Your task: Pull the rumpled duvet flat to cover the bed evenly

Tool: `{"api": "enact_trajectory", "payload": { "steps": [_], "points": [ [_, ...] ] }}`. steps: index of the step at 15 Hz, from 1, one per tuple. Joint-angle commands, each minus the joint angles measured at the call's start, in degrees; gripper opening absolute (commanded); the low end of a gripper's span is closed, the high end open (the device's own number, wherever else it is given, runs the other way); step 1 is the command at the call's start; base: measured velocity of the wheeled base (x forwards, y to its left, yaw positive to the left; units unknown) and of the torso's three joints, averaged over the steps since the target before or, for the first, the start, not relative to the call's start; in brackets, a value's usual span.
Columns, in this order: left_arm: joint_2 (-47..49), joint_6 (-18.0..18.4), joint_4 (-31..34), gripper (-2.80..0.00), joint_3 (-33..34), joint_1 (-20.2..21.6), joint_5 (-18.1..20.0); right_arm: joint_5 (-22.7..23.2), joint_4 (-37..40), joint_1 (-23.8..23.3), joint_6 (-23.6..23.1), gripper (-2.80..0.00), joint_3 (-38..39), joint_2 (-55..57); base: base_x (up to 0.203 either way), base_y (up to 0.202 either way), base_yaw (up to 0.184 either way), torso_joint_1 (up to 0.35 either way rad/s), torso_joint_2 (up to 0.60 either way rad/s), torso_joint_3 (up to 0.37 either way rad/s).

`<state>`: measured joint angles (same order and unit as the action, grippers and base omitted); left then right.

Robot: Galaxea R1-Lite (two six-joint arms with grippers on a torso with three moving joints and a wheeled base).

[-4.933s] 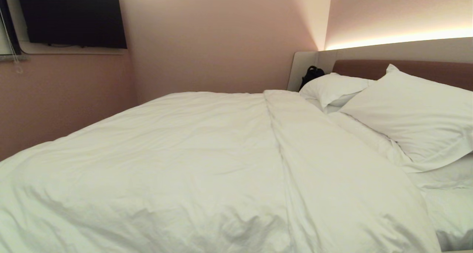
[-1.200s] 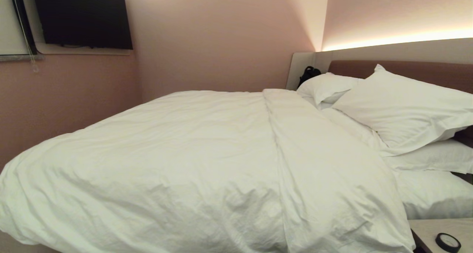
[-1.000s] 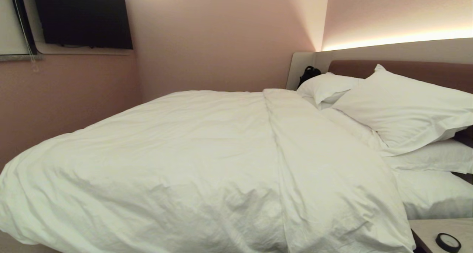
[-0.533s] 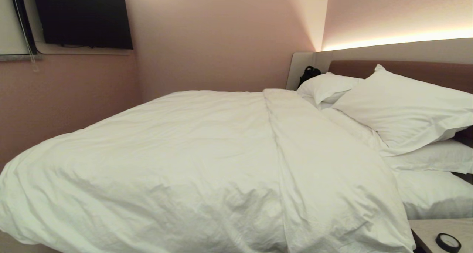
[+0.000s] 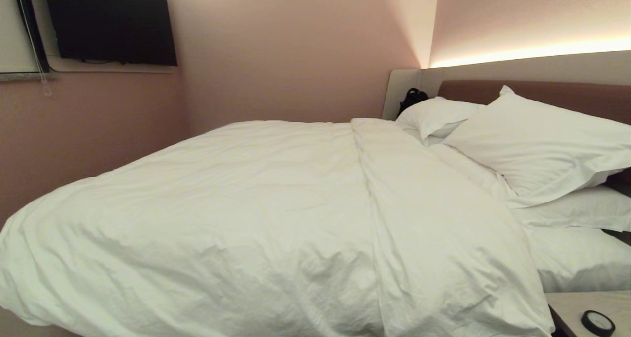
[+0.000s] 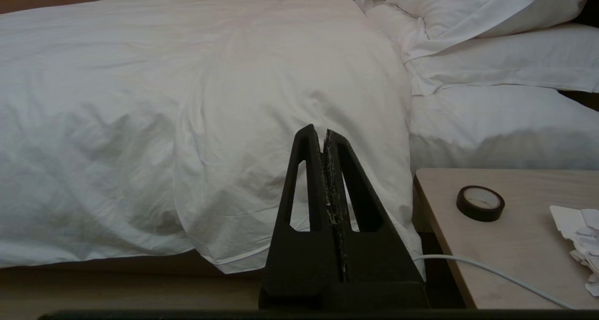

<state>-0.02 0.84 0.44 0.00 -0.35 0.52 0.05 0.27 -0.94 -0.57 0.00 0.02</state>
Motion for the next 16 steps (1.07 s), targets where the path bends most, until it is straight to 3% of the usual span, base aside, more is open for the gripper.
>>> {"api": "enact_trajectory", "payload": {
  "steps": [1,7,16],
  "points": [
    [0.0,0.1,0.0,-2.8,0.0,0.0,0.1,0.0,0.0,0.0,0.0,-2.8,0.0,0.0,0.0,0.0,0.0,0.0,0.0,0.0],
    [0.0,0.2,0.0,-2.8,0.0,0.0,0.1,0.0,0.0,0.0,0.0,-2.8,0.0,0.0,0.0,0.0,0.0,0.0,0.0,0.0],
    [0.0,0.2,0.0,-2.8,0.0,0.0,0.0,0.0,0.0,0.0,0.0,-2.8,0.0,0.0,0.0,0.188,-0.001,0.005,0.0,0.002]
  ]
}}
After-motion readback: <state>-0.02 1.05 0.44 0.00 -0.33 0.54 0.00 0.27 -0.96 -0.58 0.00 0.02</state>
